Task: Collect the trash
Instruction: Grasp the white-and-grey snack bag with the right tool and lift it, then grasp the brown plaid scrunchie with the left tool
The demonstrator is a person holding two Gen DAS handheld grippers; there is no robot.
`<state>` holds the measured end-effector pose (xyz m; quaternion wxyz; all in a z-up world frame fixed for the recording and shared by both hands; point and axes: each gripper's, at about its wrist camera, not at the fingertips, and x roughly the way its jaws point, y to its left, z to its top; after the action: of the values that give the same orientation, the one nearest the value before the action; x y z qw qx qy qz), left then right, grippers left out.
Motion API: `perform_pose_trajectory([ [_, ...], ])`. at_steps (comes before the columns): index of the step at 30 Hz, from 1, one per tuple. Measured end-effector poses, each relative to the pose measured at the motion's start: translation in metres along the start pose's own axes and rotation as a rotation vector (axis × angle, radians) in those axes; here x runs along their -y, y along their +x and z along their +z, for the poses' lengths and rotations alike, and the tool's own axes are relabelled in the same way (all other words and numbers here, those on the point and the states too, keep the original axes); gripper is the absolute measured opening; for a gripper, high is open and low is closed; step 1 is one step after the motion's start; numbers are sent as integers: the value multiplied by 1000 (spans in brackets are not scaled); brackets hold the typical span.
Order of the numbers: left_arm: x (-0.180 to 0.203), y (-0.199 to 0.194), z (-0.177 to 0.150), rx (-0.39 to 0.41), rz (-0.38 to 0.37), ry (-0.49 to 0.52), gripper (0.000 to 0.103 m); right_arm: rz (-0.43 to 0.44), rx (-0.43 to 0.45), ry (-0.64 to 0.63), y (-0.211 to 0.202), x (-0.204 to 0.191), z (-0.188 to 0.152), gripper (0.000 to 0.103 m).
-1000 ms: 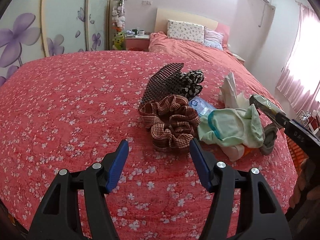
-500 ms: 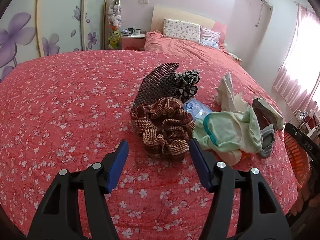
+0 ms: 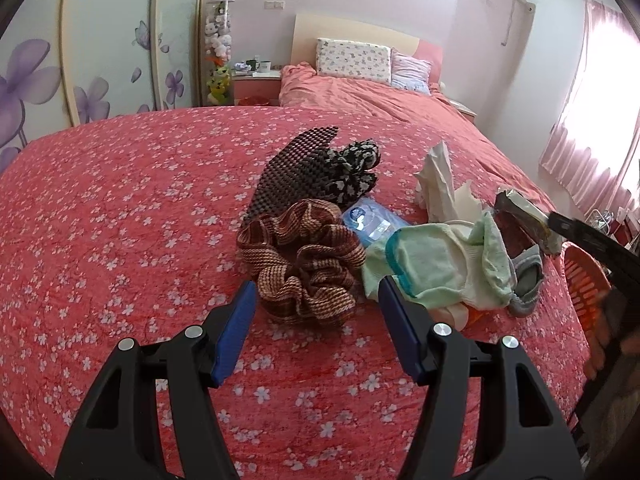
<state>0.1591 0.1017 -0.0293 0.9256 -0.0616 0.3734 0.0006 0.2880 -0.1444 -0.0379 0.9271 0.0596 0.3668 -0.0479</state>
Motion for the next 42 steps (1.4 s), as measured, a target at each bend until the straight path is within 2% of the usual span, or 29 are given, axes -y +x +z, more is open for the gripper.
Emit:
perform_pose_trajectory([
  [4, 3, 5, 3, -4, 4, 6, 63, -18, -112, -25, 36, -2, -1, 67],
  [7, 3, 8, 4, -6, 6, 6, 63, -40, -125, -49, 43, -2, -6, 46],
  [9, 2, 11, 4, -10, 7, 5, 63, -42, -122, -35, 44, 3, -6, 20],
  [12, 2, 12, 4, -13, 8, 6, 63, 0, -114, 6, 40, 14, -4, 7],
  [22, -8, 18, 5, -25, -13, -19, 63, 9, 28, 45, -24, 28, -1, 7],
  [31, -7, 29, 13, -46, -11, -47, 62, 23, 10, 49, -49, 30, -25, 7],
  [36, 3, 40, 10, -71, 26, 3, 61, 42, 6, 58, -60, 32, -37, 9],
  [38, 4, 41, 9, -67, 35, 8, 51, 41, 2, 60, -62, 32, -41, 9],
  [39, 4, 41, 8, -61, 36, 11, 37, 42, -3, 65, -62, 34, -45, 9],
  [40, 4, 40, 8, -54, 30, 14, 29, 42, -6, 67, -62, 34, -47, 9],
  [42, 3, 37, 8, -39, 21, 13, 21, 43, -10, 73, -63, 37, -51, 9],
])
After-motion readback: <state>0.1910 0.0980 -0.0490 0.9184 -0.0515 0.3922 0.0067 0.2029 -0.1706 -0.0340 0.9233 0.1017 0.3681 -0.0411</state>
